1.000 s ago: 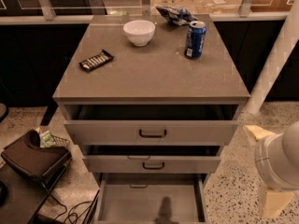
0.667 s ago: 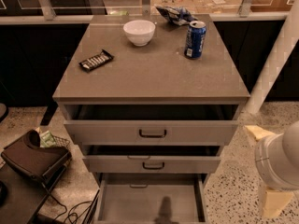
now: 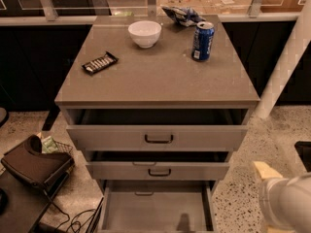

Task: Close bottom drawer

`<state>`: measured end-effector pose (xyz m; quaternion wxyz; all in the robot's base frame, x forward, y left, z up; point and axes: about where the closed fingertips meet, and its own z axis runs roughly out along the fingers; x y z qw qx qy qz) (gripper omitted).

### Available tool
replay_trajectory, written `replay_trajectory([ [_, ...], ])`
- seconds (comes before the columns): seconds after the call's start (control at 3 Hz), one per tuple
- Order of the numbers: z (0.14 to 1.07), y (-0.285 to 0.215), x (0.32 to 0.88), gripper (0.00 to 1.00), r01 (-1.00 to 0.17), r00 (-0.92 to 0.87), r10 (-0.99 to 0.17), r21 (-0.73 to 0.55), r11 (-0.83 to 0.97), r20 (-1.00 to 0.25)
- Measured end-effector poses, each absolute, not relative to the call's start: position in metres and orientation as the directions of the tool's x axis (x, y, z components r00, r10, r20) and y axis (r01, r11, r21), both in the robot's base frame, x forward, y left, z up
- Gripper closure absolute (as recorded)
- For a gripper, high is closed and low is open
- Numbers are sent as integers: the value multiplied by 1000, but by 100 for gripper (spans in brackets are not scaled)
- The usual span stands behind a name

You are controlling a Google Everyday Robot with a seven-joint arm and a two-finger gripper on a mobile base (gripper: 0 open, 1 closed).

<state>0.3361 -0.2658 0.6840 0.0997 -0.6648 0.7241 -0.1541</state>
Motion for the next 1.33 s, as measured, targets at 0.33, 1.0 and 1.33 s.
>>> replay_trajectory([
  [0.33, 625, -260, 323, 0, -933, -66, -995, -359, 35, 75],
  [1.0, 548, -251, 328, 0, -932, -39, -998, -363, 18, 50],
  [1.33, 517, -255, 334, 0, -935, -67, -998, -350, 56, 18],
])
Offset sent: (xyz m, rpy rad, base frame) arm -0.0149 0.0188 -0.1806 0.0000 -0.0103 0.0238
